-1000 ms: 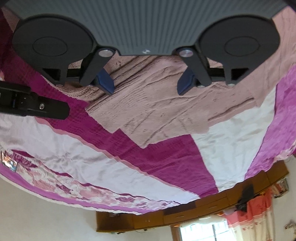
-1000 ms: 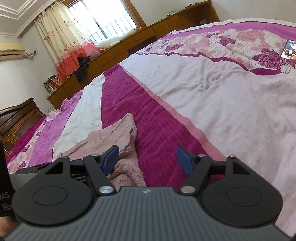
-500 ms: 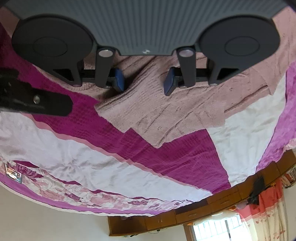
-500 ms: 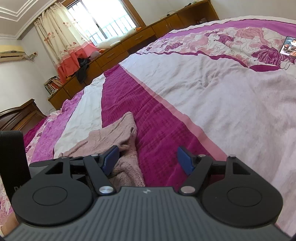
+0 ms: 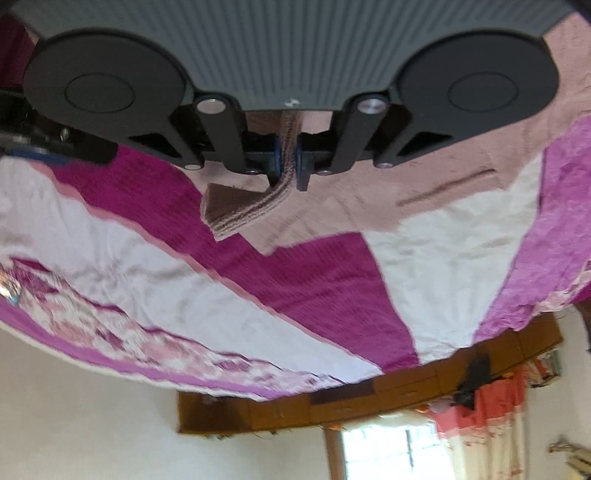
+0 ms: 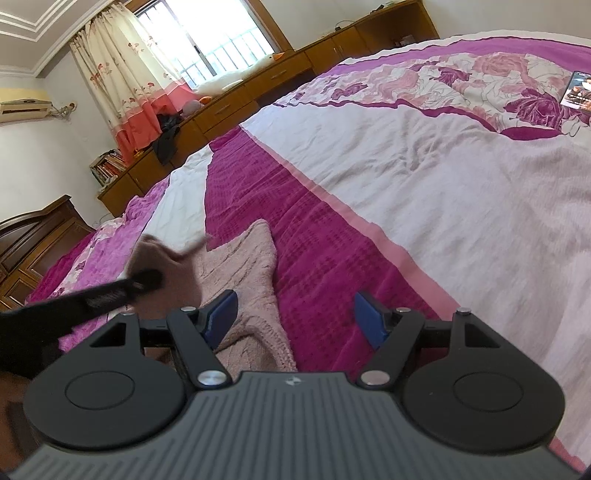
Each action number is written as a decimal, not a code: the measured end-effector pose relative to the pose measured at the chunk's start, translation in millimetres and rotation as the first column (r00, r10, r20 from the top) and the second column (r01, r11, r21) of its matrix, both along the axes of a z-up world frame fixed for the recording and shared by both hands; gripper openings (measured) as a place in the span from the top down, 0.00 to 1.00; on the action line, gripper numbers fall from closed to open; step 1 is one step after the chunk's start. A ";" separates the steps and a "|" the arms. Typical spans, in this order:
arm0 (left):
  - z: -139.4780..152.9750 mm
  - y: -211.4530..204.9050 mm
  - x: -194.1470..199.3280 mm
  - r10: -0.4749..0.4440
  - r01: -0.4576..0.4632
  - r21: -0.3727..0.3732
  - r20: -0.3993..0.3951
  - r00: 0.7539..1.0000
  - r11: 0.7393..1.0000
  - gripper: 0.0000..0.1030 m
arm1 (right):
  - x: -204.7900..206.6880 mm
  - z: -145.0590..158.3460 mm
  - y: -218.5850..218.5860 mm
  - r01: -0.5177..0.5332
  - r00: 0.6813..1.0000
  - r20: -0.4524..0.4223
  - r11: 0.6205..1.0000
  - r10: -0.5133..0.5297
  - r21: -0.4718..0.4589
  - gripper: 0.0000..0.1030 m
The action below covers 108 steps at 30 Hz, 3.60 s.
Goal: Fold small clothes
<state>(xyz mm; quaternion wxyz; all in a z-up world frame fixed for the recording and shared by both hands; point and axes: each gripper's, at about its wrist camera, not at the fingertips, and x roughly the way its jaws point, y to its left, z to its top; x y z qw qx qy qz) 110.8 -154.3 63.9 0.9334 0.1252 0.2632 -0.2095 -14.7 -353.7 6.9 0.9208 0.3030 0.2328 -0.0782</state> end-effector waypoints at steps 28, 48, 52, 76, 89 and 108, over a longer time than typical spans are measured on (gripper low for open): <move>20.9 188.8 -12.4 0.405 -0.406 -0.002 0.048 0.913 0.914 0.91 | 18.4 16.7 60.4 -0.174 0.985 -0.012 0.978 0.173 -0.117 0.26; -3.0 236.0 -20.5 0.483 -0.482 0.043 -0.144 0.864 0.875 0.87 | 27.9 0.8 70.3 -0.221 0.974 -0.079 0.965 0.212 -0.143 0.26; 12.1 247.1 -25.9 0.493 -0.494 0.031 -0.137 0.859 0.869 0.87 | 27.5 5.0 72.3 -0.236 0.971 -0.069 0.962 0.228 -0.139 0.26; 23.3 291.6 -10.2 0.507 -0.517 -0.007 -0.184 0.842 0.856 0.86 | 81.5 42.7 57.6 -0.264 0.964 -0.077 0.931 0.253 -0.253 0.26; -21.8 294.0 16.2 0.519 -0.546 -0.024 -0.279 0.808 0.837 0.49 | 189.3 -0.6 36.5 -0.244 0.951 -0.249 0.941 0.185 -0.232 0.26; -24.8 262.2 10.2 0.408 -0.426 -0.066 -0.188 0.893 0.902 0.90 | 182.8 -15.7 33.6 -0.129 0.992 -0.029 0.946 0.127 -0.297 0.91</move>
